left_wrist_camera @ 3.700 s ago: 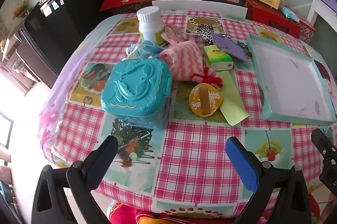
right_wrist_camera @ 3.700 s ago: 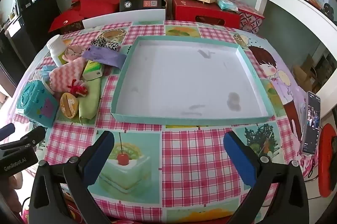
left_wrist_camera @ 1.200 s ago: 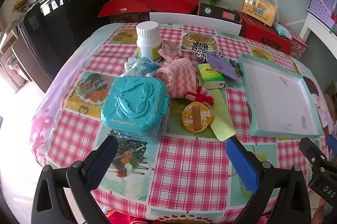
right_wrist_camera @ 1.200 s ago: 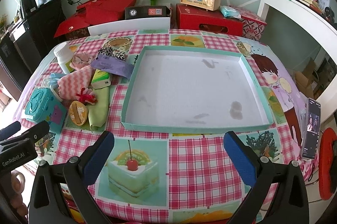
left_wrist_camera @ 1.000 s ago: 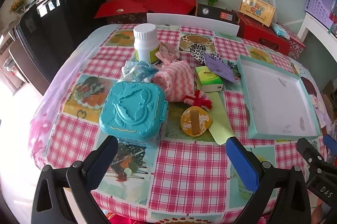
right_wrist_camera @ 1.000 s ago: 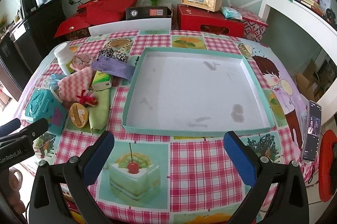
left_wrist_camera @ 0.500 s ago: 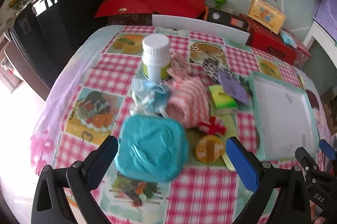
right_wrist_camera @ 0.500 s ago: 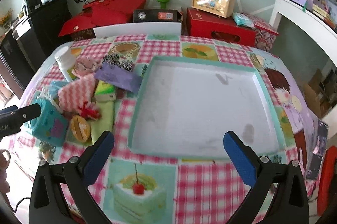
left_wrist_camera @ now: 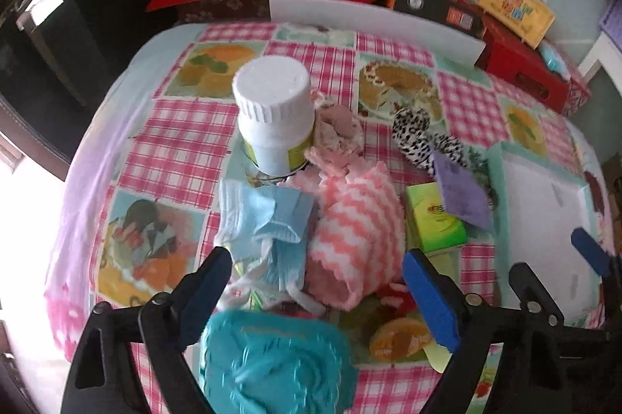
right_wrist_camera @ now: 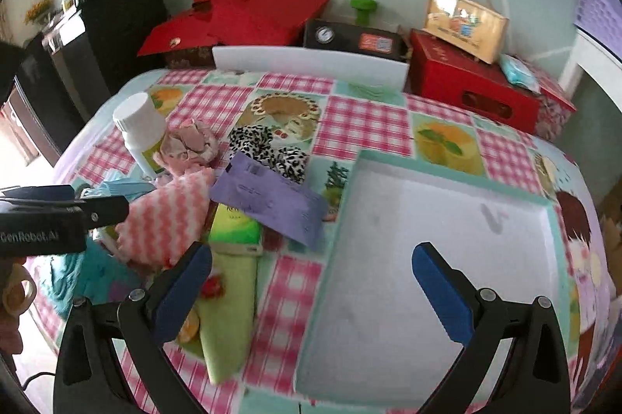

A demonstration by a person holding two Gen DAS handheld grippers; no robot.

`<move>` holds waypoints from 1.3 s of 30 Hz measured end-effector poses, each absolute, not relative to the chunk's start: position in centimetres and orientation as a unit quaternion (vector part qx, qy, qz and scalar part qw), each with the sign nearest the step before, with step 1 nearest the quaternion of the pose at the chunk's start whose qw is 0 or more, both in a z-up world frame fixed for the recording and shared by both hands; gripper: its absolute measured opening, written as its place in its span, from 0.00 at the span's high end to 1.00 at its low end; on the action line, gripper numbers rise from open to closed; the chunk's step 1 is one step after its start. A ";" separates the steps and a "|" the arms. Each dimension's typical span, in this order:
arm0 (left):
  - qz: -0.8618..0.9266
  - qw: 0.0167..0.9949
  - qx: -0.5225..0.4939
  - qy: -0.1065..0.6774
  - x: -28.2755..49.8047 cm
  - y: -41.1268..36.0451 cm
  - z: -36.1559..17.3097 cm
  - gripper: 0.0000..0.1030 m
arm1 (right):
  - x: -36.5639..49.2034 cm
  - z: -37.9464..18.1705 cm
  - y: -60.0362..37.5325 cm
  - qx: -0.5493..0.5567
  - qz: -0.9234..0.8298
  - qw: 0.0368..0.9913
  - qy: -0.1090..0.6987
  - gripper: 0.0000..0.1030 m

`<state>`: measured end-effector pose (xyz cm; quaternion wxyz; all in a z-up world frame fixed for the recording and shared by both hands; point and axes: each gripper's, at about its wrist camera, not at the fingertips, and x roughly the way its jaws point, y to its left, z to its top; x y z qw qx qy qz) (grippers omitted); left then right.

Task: Organize soft objects
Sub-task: 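Reach the left tool to the blue face mask while the right tool reaches the pink zigzag cloth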

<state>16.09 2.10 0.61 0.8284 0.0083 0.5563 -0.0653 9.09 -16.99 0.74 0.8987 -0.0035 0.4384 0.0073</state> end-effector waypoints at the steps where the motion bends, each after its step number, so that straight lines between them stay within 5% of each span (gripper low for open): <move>1: -0.067 0.826 0.011 0.559 16.4 2.0 0.3 0.15 | 9.5 0.4 -16.8 -0.006 0.011 0.897 0.442 0.00; 4: -0.072 0.821 0.012 0.567 16.9 1.7 -0.6 0.20 | 11.1 -0.6 -15.7 -0.020 0.026 0.892 0.451 0.02; 13: -0.083 0.817 0.008 0.571 17.4 1.4 -1.6 0.45 | 14.0 -3.5 -14.1 -0.045 0.052 0.876 0.477 0.32; 23: -0.093 0.822 -0.010 0.562 16.6 1.6 -1.5 0.79 | 14.5 -3.8 -14.5 -0.020 0.069 0.877 0.476 0.79; 29: -0.097 0.828 -0.024 0.552 16.0 1.7 -1.0 0.89 | 13.8 -3.2 -15.0 -0.004 0.069 0.884 0.462 0.86; 39: -0.106 0.846 -0.045 0.521 15.0 1.6 0.6 0.92 | 12.5 -1.1 -16.7 0.050 0.067 0.898 0.433 0.94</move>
